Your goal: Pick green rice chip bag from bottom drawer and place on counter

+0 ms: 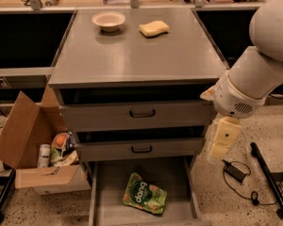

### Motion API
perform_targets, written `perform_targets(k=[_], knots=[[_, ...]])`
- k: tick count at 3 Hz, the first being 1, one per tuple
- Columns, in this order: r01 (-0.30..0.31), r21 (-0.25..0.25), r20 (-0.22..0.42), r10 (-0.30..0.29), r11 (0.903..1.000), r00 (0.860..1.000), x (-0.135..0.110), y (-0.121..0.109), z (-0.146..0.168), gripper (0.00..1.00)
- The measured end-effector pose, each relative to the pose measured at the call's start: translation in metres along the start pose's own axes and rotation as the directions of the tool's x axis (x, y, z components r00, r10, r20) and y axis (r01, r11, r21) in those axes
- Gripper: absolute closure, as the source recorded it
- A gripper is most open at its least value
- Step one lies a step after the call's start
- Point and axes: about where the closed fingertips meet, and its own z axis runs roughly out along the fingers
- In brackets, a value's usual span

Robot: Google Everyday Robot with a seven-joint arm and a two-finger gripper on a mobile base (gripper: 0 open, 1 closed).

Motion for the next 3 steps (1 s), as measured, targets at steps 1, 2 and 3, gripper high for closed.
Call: perform_targets(k=[1,2,3], knots=[[0.006,0.001,0.007,-0.006,1.0,1.0,0.008,-0.005,0.025,0.0],[0.03,-0.013,0.028,-0.029,0.9995,0.999,0.034,-0.01,0.095,0.0],[0.033,-0.014,0.072,-0.032,0.9994,0.997,0.053,-0.009,0.161,0.0]])
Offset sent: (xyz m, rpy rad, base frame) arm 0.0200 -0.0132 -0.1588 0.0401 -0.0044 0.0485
